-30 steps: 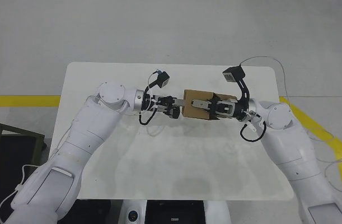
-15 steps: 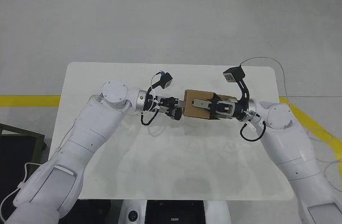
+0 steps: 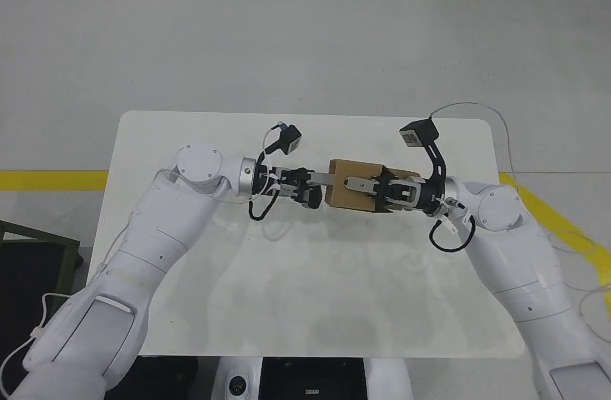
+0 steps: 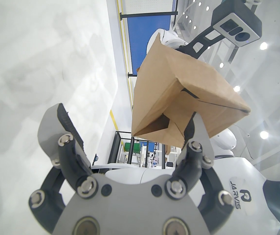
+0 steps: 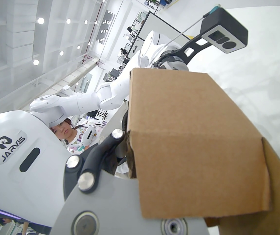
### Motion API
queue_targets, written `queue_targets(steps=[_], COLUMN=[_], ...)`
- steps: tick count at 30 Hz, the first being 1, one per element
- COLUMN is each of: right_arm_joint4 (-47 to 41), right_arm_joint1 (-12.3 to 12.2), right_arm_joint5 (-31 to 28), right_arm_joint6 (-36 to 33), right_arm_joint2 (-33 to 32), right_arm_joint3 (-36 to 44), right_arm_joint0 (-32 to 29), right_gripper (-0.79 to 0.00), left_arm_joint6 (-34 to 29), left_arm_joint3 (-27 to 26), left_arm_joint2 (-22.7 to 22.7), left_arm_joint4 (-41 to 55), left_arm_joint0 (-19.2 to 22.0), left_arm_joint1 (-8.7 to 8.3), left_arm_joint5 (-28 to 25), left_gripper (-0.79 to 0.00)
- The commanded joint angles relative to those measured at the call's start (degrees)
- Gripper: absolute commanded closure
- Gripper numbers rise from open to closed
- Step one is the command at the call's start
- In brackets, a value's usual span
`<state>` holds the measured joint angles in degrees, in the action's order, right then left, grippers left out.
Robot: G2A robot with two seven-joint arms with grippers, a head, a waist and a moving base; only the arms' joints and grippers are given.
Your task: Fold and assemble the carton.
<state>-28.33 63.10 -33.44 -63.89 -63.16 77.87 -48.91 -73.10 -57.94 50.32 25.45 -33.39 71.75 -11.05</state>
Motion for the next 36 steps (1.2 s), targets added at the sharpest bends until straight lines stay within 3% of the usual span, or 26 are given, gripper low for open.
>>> queue_targets(steps=[1, 12, 19, 28, 36], right_arm_joint4=[-0.21, -0.17, 1.65, 4.0, 5.91], right_arm_joint1=[0.04, 0.17, 0.28, 1.88, 4.49], right_arm_joint5=[0.03, -0.06, 1.67, 4.76, 5.61], right_arm_joint6=[-0.05, -0.13, -0.11, 0.04, 2.8], right_arm_joint2=[0.1, 0.09, 0.84, 6.26, 12.46], right_arm_joint3=[0.07, -0.26, -3.72, -10.4, -16.0], right_arm_joint0=[-0.04, 0.06, 0.32, 3.59, 7.38], right_gripper=[0.0, 0.0, 0.0, 0.0, 0.0], left_arm_joint6=[-0.23, -0.71, 0.81, 5.07, 9.11], left_arm_joint3=[-0.31, 0.37, 0.48, -6.62, -12.91], left_arm_joint2=[-0.15, -0.57, 3.28, 9.15, 12.74], left_arm_joint4=[0.21, 0.42, -3.05, -12.65, -22.63], left_arm_joint0=[-0.2, 0.0, 0.06, -1.68, -5.33], left_arm_joint1=[0.08, 0.55, -0.96, -3.59, -5.57], left_arm_joint5=[0.1, -0.17, -1.66, -7.39, -7.16], left_gripper=[-0.785, -0.785, -0.785, -0.785, -0.785])
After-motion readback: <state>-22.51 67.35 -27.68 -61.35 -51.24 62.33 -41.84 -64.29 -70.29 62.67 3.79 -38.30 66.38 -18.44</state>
